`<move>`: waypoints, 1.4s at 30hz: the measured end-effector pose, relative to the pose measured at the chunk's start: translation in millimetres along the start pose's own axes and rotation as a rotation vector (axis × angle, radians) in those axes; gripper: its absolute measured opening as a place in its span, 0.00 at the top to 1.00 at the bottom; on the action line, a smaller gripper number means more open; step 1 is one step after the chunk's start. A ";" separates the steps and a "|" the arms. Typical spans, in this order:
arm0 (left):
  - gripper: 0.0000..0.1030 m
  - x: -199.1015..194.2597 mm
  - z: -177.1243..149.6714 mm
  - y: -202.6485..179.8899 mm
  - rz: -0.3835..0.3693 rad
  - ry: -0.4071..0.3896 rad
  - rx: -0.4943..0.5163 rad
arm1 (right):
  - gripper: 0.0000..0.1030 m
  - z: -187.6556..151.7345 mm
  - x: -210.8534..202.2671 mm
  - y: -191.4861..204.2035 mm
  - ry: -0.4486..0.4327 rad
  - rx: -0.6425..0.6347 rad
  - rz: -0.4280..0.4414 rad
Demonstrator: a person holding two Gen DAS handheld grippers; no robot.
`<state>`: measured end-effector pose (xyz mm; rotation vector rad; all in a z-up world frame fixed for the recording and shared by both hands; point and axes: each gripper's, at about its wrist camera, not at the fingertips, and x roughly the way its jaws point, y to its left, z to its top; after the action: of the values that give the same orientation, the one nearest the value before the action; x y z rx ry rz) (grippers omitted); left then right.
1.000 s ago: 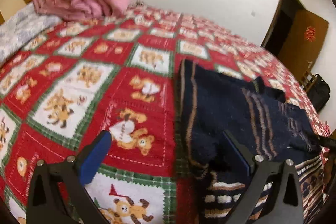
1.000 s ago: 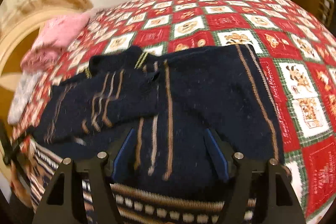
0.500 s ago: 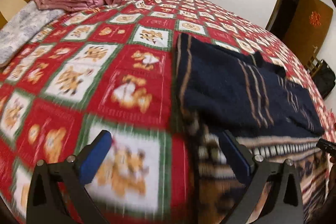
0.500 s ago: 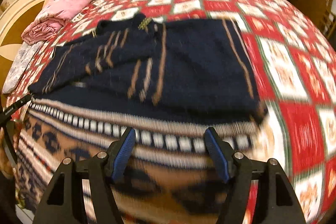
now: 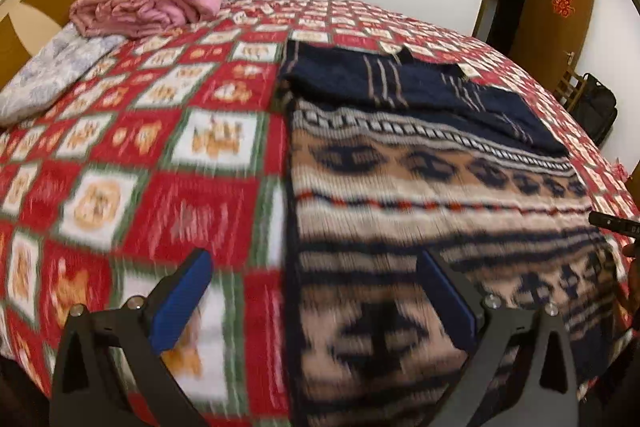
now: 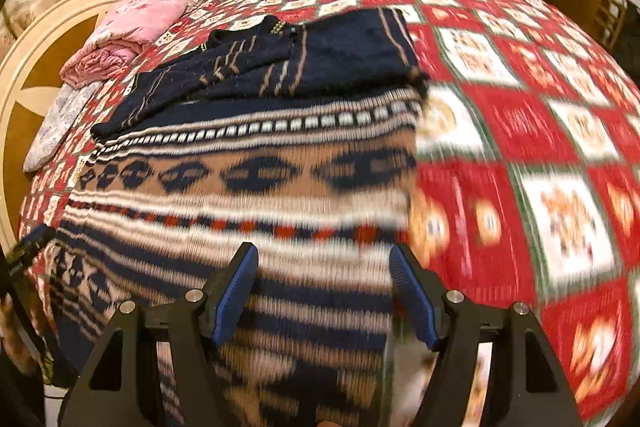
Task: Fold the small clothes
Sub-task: 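Move both tools to the patterned hem band of the sweater, then grasp the hem with both tools and lift it toward the collar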
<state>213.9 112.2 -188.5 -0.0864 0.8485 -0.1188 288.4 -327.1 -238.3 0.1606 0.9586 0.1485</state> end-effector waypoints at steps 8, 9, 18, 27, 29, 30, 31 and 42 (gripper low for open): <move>0.21 -17.4 -45.5 -6.0 -0.050 0.072 -0.031 | 0.33 -52.7 -27.9 -2.5 -0.012 0.028 0.031; 0.22 -19.0 -48.8 -7.6 -0.050 0.075 -0.029 | 0.33 -57.9 -31.6 -2.2 -0.014 0.036 0.038; 0.26 -34.8 -83.1 -30.0 -0.090 0.134 0.016 | 0.33 -109.0 -53.3 10.8 -0.003 0.056 0.109; 0.41 -44.5 -98.9 -27.4 -0.144 0.185 -0.029 | 0.53 -146.8 -66.9 11.1 0.040 0.095 0.198; 0.43 -46.3 -100.3 -29.3 -0.168 0.189 -0.030 | 0.55 -150.5 -64.5 10.5 0.058 0.109 0.225; 0.45 -45.0 -101.1 -29.7 -0.182 0.202 -0.033 | 0.55 -152.1 -63.1 11.2 0.058 0.105 0.225; 0.45 -43.4 -102.0 -30.1 -0.191 0.214 -0.038 | 0.55 -152.9 -61.6 12.3 0.058 0.098 0.217; 0.81 -40.2 -107.5 -28.7 -0.246 0.259 -0.020 | 0.66 -159.6 -59.5 16.4 0.075 0.078 0.219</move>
<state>104.8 86.2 -225.9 -0.1975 1.0960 -0.3583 122.5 -311.5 -277.4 0.3338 1.0212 0.3212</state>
